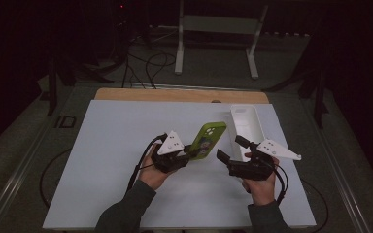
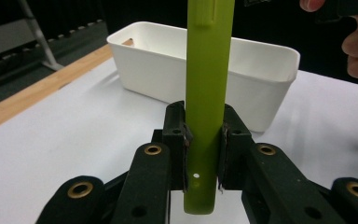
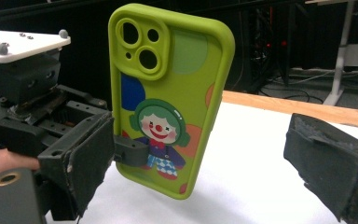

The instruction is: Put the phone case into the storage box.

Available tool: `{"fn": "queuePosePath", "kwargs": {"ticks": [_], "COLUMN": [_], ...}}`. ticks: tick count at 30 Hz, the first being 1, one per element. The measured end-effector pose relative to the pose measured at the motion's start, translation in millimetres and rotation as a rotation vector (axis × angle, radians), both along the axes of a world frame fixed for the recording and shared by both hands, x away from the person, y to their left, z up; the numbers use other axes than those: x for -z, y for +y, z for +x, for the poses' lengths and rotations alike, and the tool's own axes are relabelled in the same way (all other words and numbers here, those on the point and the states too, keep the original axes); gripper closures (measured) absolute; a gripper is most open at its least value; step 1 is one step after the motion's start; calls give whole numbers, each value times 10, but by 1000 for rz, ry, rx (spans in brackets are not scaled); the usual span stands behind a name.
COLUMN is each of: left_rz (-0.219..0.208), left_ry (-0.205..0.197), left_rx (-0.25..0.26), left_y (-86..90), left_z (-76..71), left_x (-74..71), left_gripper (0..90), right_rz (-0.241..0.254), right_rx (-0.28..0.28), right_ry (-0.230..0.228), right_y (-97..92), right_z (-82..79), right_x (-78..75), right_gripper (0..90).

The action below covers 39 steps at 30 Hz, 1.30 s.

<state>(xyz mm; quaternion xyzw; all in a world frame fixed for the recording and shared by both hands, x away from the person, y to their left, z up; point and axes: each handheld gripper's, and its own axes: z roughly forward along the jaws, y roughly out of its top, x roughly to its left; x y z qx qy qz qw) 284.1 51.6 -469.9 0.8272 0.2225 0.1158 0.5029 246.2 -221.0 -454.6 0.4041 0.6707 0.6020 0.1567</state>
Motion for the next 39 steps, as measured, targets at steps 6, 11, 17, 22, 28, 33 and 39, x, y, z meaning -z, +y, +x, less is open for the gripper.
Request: {"fn": "queuePosePath", "kwargs": {"ticks": [6, 11, 17, 22, 28, 33, 39], "left_rz": [-1, -7, -14, -10, -11, -8, 1], "left_ry": [-17, -28, -41, -55, -66, -70, -84], "left_rx": [-20, -37, -53, -68, -83, -90, -101], "left_y": [-24, -31, -51, -63, -71, -84, -102], "left_z": [-20, -30, -52, -68, -78, -88, -105], "left_x": [7, 12, 21, 28, 39, 44, 50], "left_gripper": [776, 776, 776, 776, 775, 776, 775], "right_rz": [14, 19, 26, 34, 43, 39, 35], "right_rx": [19, 29, 39, 49, 59, 58, 60], "right_ry": [0, 6, 4, 4, 8, 9, 11], "right_y": [17, 24, 43, 67, 88, 116, 137], "right_z": [14, 22, 33, 43, 55, 70, 80], "right_x": [-10, -20, -37, -55, -75, -83, -99], "right_gripper": [85, 85, 85, 85, 85, 85, 85]}}
